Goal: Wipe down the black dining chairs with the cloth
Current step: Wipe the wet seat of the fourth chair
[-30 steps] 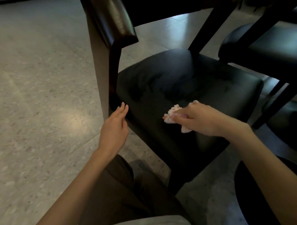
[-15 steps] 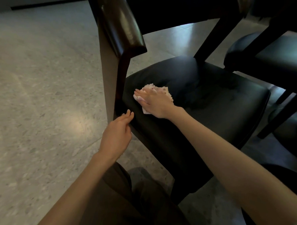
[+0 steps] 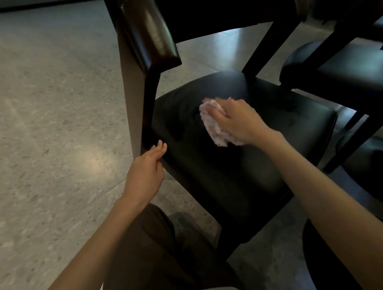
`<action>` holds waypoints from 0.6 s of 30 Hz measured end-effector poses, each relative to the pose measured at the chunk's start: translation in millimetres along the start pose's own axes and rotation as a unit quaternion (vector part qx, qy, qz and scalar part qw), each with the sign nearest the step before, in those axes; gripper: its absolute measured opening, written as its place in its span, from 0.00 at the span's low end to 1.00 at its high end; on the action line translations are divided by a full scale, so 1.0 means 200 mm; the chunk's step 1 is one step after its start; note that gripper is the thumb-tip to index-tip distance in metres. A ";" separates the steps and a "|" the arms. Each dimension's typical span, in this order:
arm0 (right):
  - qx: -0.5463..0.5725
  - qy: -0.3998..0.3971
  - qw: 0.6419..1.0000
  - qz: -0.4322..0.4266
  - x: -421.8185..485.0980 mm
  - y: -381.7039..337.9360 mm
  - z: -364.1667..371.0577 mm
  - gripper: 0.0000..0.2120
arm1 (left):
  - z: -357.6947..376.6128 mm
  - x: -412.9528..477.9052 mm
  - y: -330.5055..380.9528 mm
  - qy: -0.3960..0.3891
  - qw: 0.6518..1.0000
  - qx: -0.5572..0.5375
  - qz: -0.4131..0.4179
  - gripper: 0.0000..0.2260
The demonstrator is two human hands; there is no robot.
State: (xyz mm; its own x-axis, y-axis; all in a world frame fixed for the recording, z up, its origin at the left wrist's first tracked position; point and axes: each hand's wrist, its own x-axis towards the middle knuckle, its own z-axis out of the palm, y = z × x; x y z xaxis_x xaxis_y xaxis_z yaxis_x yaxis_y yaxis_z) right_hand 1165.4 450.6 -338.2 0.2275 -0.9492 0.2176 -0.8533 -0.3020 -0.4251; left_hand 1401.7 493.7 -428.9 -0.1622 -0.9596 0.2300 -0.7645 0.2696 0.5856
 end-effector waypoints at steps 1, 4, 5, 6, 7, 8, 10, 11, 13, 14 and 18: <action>-0.047 -0.039 0.998 0.023 0.06 0.08 0.03 0.22 | 0.00 0.00 0.00 -0.002 1.000 0.002 0.001 0.22; -0.143 -0.104 0.978 0.107 0.15 0.27 0.17 0.30 | -0.01 -0.01 0.00 -0.011 1.000 0.008 0.004 0.22; -0.144 -0.099 0.976 0.129 0.15 0.31 0.21 0.31 | -0.01 -0.01 0.00 -0.014 1.000 0.012 0.006 0.22; -0.141 -0.095 0.976 0.139 0.15 0.33 0.24 0.31 | -0.01 -0.01 0.00 -0.016 1.000 0.015 0.007 0.22; -0.143 -0.092 0.976 0.134 0.15 0.32 0.26 0.31 | -0.01 -0.01 0.00 -0.015 1.000 0.016 0.008 0.22; -0.140 -0.092 0.979 0.121 0.15 0.31 0.27 0.29 | -0.01 -0.01 0.01 -0.012 1.000 0.016 0.007 0.22; -0.099 -0.087 0.987 0.090 0.13 0.26 0.28 0.26 | 0.00 0.00 0.01 -0.010 1.000 0.014 0.002 0.21; -0.073 -0.078 0.991 0.084 0.11 0.22 0.27 0.25 | 0.00 0.00 0.01 -0.009 1.000 0.014 0.001 0.21; -0.023 -0.075 0.994 0.071 0.02 0.11 0.25 0.23 | 0.00 -0.01 0.01 -0.008 1.000 0.020 -0.001 0.22; -0.009 -0.085 0.995 0.052 -0.03 0.05 0.24 0.22 | 0.00 -0.01 0.00 -0.010 1.000 0.021 -0.001 0.22; 0.018 -0.129 0.992 0.002 -0.27 -0.17 0.20 0.13 | 0.00 -0.01 -0.01 -0.023 1.000 0.017 0.010 0.24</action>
State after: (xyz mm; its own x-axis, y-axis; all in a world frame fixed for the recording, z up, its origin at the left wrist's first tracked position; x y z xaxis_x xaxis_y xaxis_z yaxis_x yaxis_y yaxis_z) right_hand 1201.0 509.2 -369.8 0.3402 -0.9403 -0.0138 -0.8380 -0.2965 -0.4580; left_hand 1404.7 495.3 -430.6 -0.2050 -0.9572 0.2044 -0.7810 0.2858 0.5553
